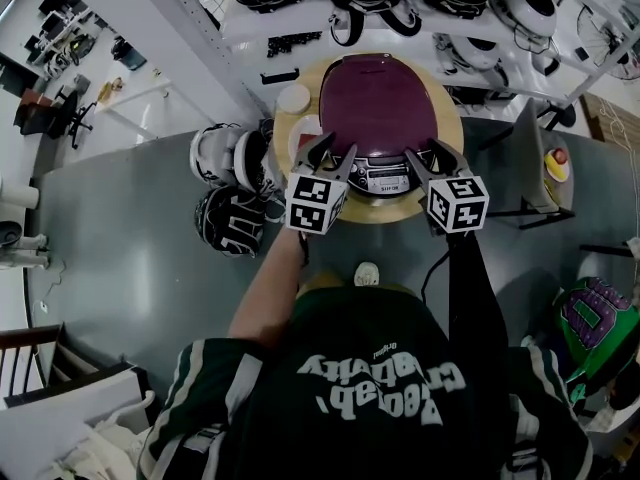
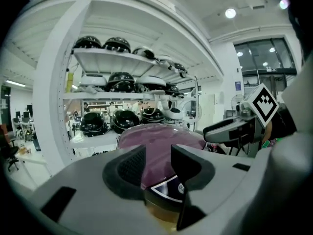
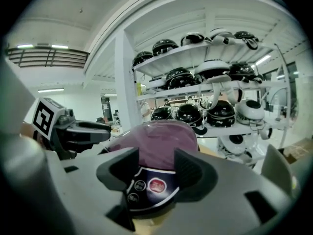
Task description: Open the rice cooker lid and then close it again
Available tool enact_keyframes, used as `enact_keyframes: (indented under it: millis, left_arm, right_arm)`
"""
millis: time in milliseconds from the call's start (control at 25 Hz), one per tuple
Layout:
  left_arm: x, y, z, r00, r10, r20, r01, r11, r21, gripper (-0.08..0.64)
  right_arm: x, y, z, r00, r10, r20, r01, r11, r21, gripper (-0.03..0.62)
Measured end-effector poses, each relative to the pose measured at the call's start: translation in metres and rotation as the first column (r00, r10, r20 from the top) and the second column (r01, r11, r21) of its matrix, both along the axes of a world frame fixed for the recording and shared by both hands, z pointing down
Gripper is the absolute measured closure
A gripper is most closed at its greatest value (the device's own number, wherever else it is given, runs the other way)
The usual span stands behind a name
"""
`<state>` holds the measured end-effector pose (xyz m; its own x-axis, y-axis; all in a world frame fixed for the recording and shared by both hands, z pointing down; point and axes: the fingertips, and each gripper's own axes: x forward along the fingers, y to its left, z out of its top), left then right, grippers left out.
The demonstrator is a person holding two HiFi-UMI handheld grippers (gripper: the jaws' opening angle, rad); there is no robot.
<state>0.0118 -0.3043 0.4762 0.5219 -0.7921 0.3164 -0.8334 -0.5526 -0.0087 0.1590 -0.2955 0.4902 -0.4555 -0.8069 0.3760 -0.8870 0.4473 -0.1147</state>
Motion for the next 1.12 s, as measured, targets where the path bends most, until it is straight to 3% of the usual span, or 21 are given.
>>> enact_keyframes:
  millis: [160, 560, 880, 1120]
  left_arm:
    - [-0.009, -0.002, -0.021, 0.999, -0.012, -0.046, 0.014, 0.999, 0.047, 0.367]
    - [-0.031, 0.01, -0.086, 0.997, 0.035, -0.063, -0.023, 0.983, 0.181, 0.364]
    - [-0.053, 0.029, -0.125, 0.991, 0.073, -0.108, -0.047, 0.973, 0.227, 0.364]
    - [-0.06, 0.056, -0.135, 0.993, 0.086, -0.075, -0.061, 0.957, 0.282, 0.384]
  right_arm:
    - [-0.002, 0.005, -0.019, 1.0, 0.002, 0.006, -0.003, 0.999, 0.044, 0.347]
    - [-0.022, 0.02, -0.076, 0.999, 0.051, 0.005, -0.051, 0.98, 0.191, 0.346]
    - [-0.038, 0.042, -0.114, 0.991, 0.132, 0.011, -0.131, 0.957, 0.259, 0.357]
    - [-0.048, 0.072, -0.121, 0.985, 0.175, -0.006, -0.165, 0.941, 0.294, 0.391]
